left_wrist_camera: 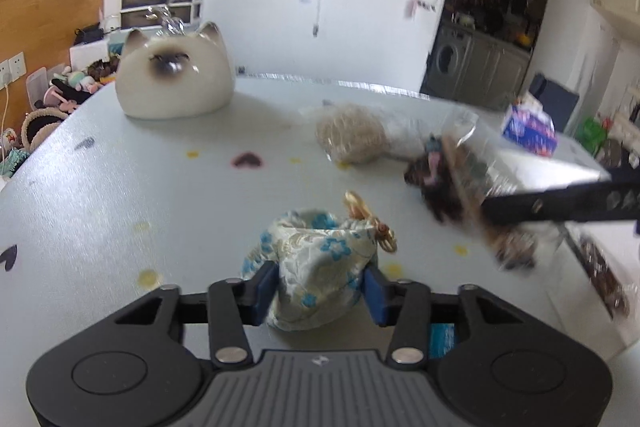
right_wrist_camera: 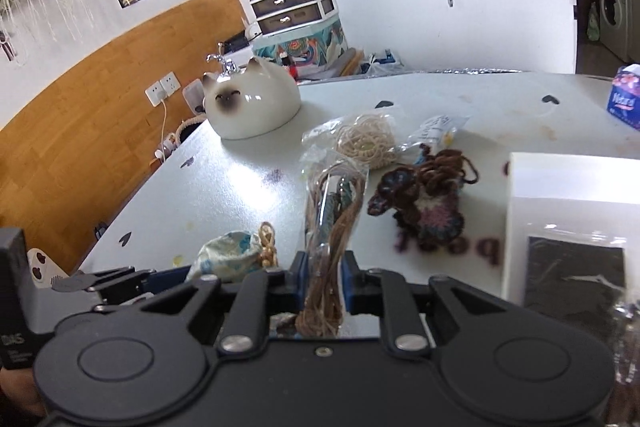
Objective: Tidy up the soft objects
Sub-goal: 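Carry the floral pouch toward the box while the right tool lowers the cord bag into it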
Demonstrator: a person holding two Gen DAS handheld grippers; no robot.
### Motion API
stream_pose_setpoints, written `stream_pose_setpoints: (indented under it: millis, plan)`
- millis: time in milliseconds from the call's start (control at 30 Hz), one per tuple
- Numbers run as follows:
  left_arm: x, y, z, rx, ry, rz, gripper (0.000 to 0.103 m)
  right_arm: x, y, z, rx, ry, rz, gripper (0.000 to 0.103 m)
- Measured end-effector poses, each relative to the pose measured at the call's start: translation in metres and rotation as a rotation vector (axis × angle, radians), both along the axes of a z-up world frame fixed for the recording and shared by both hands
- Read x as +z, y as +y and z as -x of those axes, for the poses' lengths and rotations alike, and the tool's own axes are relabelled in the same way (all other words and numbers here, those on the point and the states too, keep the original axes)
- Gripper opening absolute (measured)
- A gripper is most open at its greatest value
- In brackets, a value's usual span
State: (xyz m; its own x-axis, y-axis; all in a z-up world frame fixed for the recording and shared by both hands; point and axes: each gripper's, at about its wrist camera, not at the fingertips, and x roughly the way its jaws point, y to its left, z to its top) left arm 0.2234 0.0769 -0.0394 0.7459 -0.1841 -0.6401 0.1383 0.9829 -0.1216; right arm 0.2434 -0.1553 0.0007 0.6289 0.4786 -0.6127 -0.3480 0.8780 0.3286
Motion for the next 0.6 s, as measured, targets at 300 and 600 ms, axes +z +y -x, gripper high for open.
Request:
stream_pose_setpoints:
  millis: [300,600]
  plan:
    - [-0.012,-0.017,-0.022,0.032,0.063,-0.044,0.081,0.005,-0.022,0.019,0.002,-0.004,-0.004,0.018]
    - [-0.009,-0.024,-0.019,0.044,0.050,-0.077,0.053,0.016,-0.047,0.033,-0.007,-0.042,-0.011,0.018]
